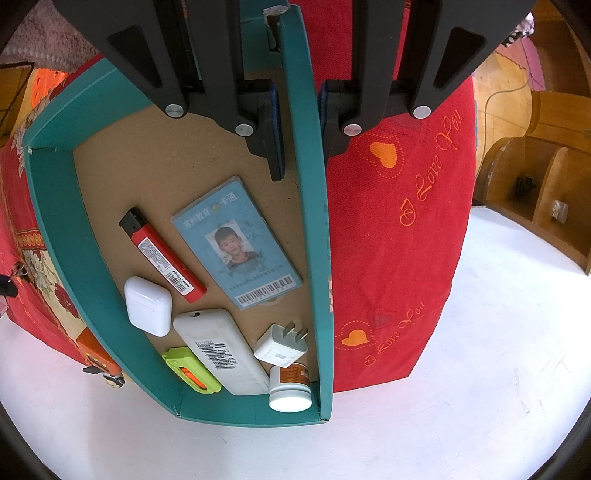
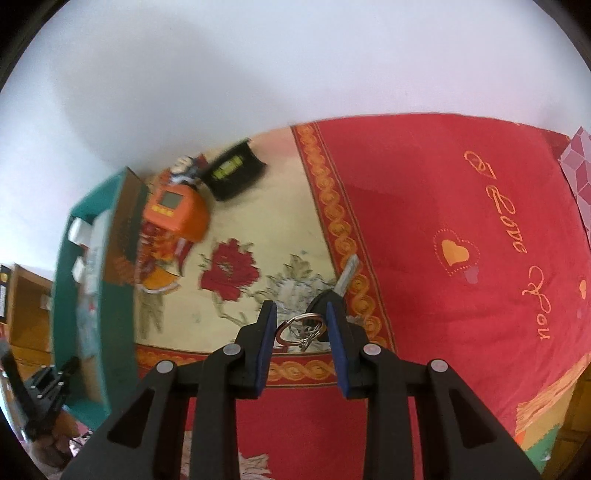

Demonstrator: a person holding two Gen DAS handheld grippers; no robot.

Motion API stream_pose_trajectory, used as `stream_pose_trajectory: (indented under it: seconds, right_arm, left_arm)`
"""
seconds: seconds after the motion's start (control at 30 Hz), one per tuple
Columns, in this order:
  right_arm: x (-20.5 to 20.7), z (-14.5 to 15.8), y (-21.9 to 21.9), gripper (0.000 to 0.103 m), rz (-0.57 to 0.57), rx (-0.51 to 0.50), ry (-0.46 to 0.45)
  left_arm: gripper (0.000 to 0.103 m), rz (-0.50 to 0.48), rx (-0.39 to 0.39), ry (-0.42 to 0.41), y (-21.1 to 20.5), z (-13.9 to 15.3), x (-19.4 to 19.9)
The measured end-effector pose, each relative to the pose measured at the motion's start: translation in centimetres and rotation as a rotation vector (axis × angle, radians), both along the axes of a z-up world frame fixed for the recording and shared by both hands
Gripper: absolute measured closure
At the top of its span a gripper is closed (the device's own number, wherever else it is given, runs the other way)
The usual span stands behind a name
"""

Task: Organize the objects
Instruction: 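Grasp the key ring with the right gripper and lift, then carry the keys into the teal box and lower them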

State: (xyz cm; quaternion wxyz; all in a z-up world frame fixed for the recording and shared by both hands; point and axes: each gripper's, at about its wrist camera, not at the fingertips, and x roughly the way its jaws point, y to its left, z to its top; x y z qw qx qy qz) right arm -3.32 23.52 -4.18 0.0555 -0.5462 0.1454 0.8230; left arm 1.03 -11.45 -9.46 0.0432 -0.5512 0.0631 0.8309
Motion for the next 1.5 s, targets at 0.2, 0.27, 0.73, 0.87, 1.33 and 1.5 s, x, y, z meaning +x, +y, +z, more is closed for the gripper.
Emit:
stream_pose_trajectory:
  seconds: [0.2,0.27,0.73,0.87,1.33,1.5]
  right_arm:
    - [-0.7,2.4,-1.2,0.076,0.042,-0.009,0.057]
    - [-0.6,3.6,-1.9,0.076,0.064,-0.008,0.073]
    - [-0.2,8.8,-8.5,0.076,0.249,-0.039,0.177]
    - [0.1,10.1,-11.1,0.076,0.33,-0.058,0.203]
    - [1.5,7.3,-21.3,0.076,0.637,-0.173,0.121]
    - [1.7,3.5,-23.1,0.076,0.702,-0.156,0.029]
  left_arm:
    - [0.089,-0.001,0.002,0.0,0.0,0.0,0.0]
    - [0.089,-0.002,0.003,0.0,0.0,0.0,0.1]
    - [0.089,-0.004,0.003,0.0,0.0,0.0,0.1]
    - [0.089,-0.005,0.003,0.0,0.1,-0.1,0.1]
    - [0.089,-0.005,0.004,0.001,0.1,0.0,0.1]
    - [0.089,-0.006,0.004,0.001,0.1,0.0,0.0]
